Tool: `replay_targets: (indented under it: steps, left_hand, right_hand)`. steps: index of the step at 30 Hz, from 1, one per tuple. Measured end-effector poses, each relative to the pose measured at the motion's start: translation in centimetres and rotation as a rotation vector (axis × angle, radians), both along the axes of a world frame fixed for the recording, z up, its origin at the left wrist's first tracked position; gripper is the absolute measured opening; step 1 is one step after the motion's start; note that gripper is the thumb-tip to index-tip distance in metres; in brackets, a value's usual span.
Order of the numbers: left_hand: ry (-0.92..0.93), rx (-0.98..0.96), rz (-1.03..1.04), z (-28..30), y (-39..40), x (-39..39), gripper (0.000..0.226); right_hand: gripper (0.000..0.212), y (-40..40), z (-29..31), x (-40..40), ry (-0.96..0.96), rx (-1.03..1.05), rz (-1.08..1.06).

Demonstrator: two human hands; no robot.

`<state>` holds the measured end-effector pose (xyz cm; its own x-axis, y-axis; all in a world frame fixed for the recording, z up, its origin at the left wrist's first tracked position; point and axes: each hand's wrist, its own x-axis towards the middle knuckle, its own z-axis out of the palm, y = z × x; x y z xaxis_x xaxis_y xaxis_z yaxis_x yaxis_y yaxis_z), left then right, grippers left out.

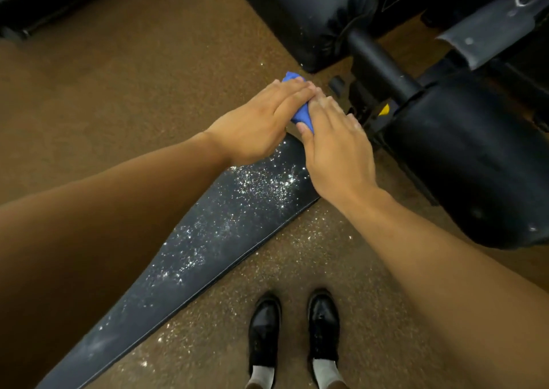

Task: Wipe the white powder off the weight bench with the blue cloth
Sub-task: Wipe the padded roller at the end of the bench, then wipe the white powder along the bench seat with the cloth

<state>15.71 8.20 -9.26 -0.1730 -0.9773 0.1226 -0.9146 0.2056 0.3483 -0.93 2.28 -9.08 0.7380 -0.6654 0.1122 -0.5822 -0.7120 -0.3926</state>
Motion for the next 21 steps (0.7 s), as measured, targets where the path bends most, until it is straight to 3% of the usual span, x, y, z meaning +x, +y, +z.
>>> replay_targets:
  steps: [7,11,14,21]
  left_hand:
    - [-0.097,0.07,-0.048,-8.2,-0.5,1.0,0.061]
    - [-0.163,0.202,-0.07,-12.1,1.5,1.5,0.069]
    - [-0.144,0.244,-0.076,-13.1,2.3,1.7,0.075]
    - [-0.174,0.241,-0.028,-13.6,3.0,1.8,0.078]
  right_hand:
    - [0.053,-0.7,-7.9,0.4,0.132,0.009,0.017]
    - [0.068,0.6,-11.7,-0.2,0.286,0.169,0.116]
    - [0.078,0.9,-12.8,-0.5,0.29,0.137,0.152]
    - [0.079,2.1,-13.3,-0.1,0.358,0.075,0.109]
